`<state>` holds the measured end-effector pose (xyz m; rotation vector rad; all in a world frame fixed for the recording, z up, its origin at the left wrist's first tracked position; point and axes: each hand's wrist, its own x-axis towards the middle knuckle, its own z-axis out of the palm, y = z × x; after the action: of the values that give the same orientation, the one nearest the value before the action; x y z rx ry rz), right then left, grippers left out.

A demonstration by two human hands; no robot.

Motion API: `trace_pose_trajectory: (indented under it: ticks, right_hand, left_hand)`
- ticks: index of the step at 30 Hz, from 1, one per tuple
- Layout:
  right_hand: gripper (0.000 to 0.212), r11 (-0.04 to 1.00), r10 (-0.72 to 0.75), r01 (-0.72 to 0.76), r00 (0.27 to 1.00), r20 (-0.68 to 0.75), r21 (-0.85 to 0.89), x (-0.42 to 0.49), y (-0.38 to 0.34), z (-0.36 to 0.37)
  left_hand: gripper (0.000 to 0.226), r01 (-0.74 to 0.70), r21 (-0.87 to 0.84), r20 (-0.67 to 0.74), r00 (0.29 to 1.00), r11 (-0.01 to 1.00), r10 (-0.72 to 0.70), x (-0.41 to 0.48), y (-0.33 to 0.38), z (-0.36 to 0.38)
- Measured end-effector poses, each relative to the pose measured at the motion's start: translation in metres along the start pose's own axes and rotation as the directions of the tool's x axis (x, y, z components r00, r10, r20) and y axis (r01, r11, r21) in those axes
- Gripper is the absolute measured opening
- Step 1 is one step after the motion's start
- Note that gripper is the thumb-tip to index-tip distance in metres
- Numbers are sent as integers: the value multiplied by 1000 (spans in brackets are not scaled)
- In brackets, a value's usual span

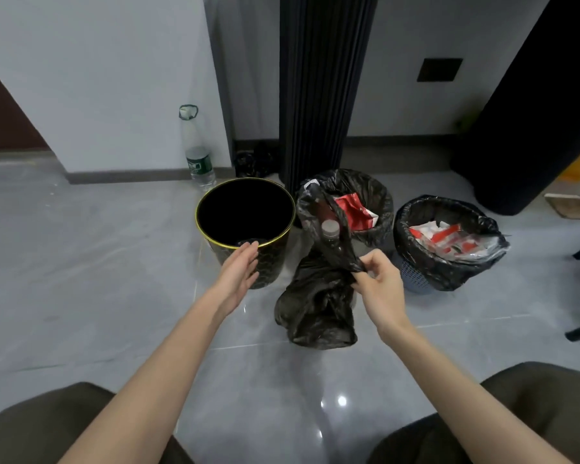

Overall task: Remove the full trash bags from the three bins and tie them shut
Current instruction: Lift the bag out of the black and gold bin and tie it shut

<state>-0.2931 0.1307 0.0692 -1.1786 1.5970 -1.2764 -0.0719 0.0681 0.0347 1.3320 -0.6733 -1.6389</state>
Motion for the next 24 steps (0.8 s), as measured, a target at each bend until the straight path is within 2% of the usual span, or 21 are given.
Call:
trace_pose_trajectory:
  ticks: [5, 8, 11, 14, 17, 18, 21, 24]
  right_hand:
    - [19, 986, -100, 131, 959, 264, -103, -20, -7, -7]
    - [18, 972, -94, 173, 906, 413, -159, -32, -3, -8]
    - [27, 958, -59, 200, 837, 544, -204, -44, 8, -5]
    - [30, 954, -50, 220, 784, 618, -202, -56, 15, 1]
    - [27, 952, -52, 238, 745, 665, -193, -64, 20, 6]
    - [26, 953, -49, 237, 734, 678, -188, -66, 20, 7]
    - [28, 941, -60, 273, 719, 693, -202, -67, 20, 9]
    - [29, 912, -57, 324, 707, 705, -251, -66, 21, 10]
  left_hand:
    - [102, -5, 119, 165, 986, 993, -14, -39, -5, 1]
    - [112, -32, 122, 165, 986, 992, 11, -56, -20, -8]
    - [120, -14, 195, 185, 982, 981, -23, -76, -34, -22]
    - [107, -8, 288, 165, 985, 958, -41, -98, -49, -32]
    - [60, -7, 257, 142, 989, 966, -30, -115, -65, -36]
    - [53, -23, 241, 120, 993, 970, -6, -120, -70, -36]
    - [61, -32, 216, -29, 999, 976, 39, -125, -82, -41]
    - [84, 24, 350, -173, 984, 936, 40, -123, -86, -50]
